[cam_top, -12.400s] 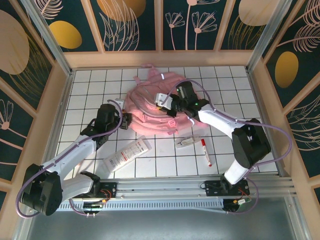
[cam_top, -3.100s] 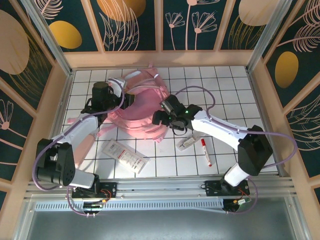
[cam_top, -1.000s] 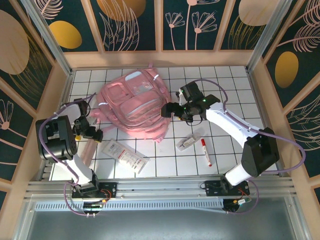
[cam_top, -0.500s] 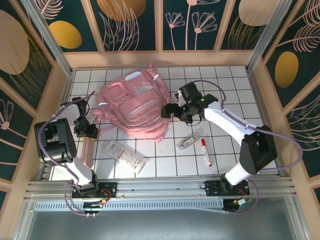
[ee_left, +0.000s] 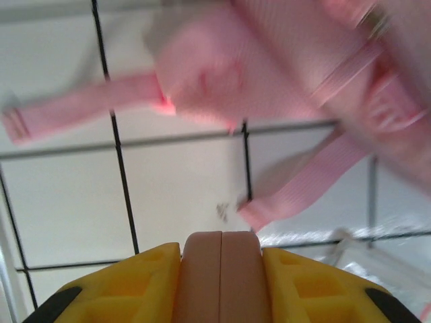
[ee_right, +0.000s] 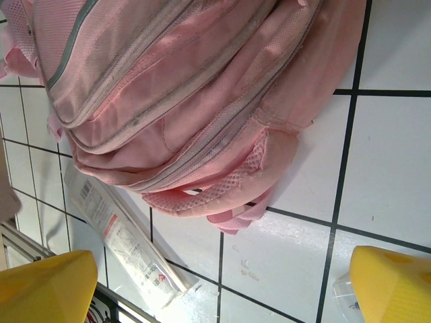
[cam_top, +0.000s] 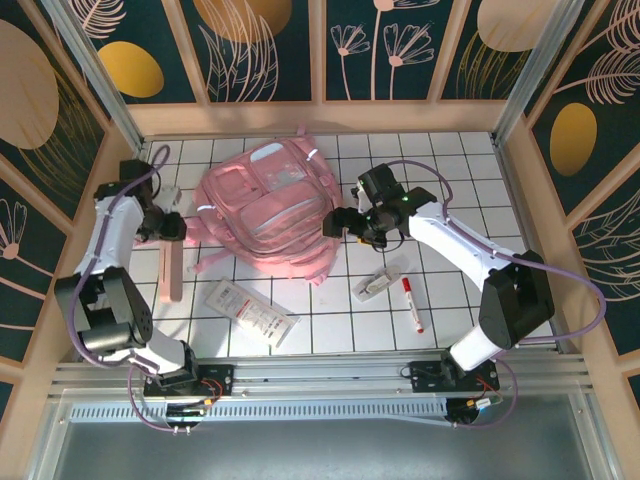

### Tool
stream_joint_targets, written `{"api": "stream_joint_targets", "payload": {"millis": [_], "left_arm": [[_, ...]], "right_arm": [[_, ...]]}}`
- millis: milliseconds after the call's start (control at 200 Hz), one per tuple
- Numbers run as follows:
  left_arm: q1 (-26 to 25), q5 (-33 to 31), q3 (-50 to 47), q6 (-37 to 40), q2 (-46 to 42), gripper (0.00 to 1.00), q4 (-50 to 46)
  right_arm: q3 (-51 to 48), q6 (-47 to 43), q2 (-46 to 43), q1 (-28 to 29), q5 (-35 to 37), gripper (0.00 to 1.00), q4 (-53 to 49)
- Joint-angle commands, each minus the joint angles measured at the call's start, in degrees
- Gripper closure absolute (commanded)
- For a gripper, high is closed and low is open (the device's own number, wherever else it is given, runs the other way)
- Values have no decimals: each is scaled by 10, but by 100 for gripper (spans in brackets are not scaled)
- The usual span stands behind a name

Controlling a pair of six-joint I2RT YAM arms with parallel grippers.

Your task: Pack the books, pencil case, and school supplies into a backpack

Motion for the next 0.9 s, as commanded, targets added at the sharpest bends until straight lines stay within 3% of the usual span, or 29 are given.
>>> {"api": "stream_joint_targets", "payload": {"millis": [0,140,235,405,570,806,891], "left_arm": [[1,138,62,-64,-46,97,-24],[-41,284,35,-142,-94,98,51],[-66,370,-22,-211,-134,94,158],[-89,429,-187,-412,-223,98,419],[-103,422,-239,-434,-259,98,442],[-112,398,-262,-485,-256,100,430],[-114,412,-270,-497,-259,100,439]], "right_arm": [[-5,-6,-17,25,-20,4,41],[-1,-113,-35,114,35,3,141],[-12,-177,-45,169,73,1,222],[19,-106,-19,198,48,1,288],[42,-83,1,237,33,1,308],[82,-87,48,306,216,1,243],[107,-86,73,318,340,1,187]]}}
